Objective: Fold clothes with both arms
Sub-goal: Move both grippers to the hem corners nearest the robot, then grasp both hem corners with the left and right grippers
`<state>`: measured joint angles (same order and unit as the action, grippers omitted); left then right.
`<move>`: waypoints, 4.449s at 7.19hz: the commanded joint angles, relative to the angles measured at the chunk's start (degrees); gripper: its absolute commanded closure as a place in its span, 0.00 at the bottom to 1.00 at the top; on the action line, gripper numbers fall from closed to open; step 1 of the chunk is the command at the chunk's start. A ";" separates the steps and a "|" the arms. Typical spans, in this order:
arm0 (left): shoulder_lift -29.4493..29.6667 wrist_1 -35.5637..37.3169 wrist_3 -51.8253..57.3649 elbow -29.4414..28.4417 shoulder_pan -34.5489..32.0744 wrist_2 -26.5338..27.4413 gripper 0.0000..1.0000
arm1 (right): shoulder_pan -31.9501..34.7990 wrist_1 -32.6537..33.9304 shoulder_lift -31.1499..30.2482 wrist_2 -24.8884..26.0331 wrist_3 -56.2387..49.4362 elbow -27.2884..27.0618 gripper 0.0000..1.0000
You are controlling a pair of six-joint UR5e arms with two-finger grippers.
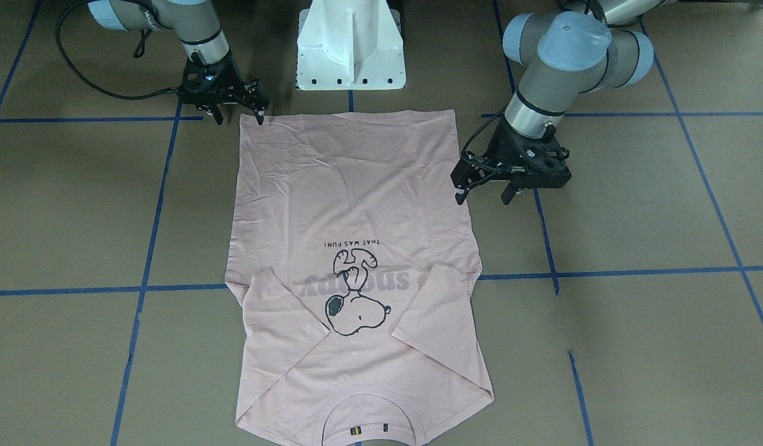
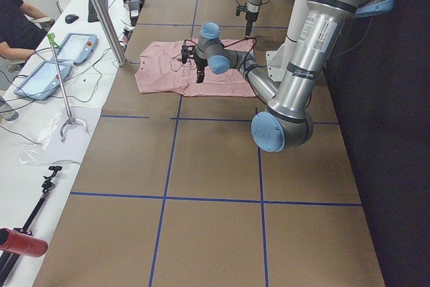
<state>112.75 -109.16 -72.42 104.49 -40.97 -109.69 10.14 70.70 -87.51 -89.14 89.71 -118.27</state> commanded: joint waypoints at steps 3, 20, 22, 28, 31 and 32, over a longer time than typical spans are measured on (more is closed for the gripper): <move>0.28 0.00 0.09 0.02 0.02 -0.09 0.00 | -1.53 0.05 0.58 -0.77 -0.06 1.37 0.09; -10.73 12.46 -38.58 12.77 33.41 13.88 0.01 | -0.56 -0.04 1.28 -2.00 -0.06 -2.67 1.00; -10.53 12.48 -38.58 13.02 32.19 15.11 0.02 | -0.48 -0.04 1.28 -2.09 -0.06 -2.85 1.00; -10.62 12.57 -37.97 10.83 30.43 15.47 0.06 | -0.48 -0.04 1.28 -2.18 -0.15 -3.11 1.00; -10.62 12.57 -38.14 10.74 30.69 15.29 0.11 | -0.48 -0.04 1.28 -2.27 -0.15 -3.11 1.00; -10.62 12.57 -38.23 10.65 30.69 15.29 0.12 | -0.48 -0.04 1.20 -2.27 -0.15 -3.11 1.00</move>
<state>102.13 -96.59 -110.52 115.21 -10.33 -94.35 9.66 70.66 -86.23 -91.37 89.56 -121.37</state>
